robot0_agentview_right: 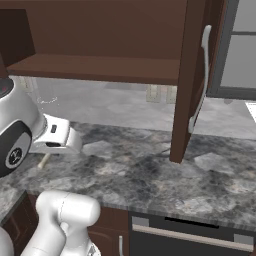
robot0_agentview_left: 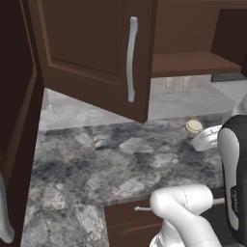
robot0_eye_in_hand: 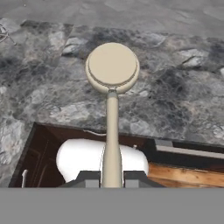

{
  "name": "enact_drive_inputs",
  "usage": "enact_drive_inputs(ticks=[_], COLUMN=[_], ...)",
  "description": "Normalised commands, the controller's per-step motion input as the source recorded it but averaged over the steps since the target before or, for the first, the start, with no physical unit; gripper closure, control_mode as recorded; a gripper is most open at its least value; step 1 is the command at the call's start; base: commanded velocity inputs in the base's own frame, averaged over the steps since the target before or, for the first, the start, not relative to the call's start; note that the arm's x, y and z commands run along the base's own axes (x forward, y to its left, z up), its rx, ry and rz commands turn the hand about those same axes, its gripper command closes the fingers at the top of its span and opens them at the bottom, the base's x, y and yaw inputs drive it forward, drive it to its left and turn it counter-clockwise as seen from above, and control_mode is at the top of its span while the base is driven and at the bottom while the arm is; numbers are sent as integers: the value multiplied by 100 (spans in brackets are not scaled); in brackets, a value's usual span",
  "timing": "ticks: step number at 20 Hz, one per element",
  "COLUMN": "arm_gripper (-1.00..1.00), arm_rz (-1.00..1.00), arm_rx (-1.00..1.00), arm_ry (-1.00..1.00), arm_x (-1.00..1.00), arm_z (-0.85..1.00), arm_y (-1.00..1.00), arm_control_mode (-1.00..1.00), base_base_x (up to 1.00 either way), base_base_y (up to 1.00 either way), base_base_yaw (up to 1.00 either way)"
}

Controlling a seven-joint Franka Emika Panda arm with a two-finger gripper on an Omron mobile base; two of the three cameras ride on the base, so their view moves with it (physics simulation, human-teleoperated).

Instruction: Open the cabinet. Pick the dish brush and place it next to the sink. Then close the cabinet.

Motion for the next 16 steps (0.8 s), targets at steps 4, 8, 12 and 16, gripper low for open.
enact_drive_inputs(ticks=[4, 8, 12, 16], arm_gripper=[100, 100, 100, 100], arm_rz=[0, 0, 0, 0], arm_rx=[0, 0, 0, 0], arm_ry=[0, 0, 0, 0], arm_x=[0, 0, 0, 0], arm_z=[0, 0, 0, 0], arm_y=[0, 0, 0, 0], arm_control_mode=[-100, 100, 100, 100], base_base_x=[0, 0, -23, -56], base_base_y=[0, -4, -23, -46], base_base_yaw=[0, 0, 0, 0])
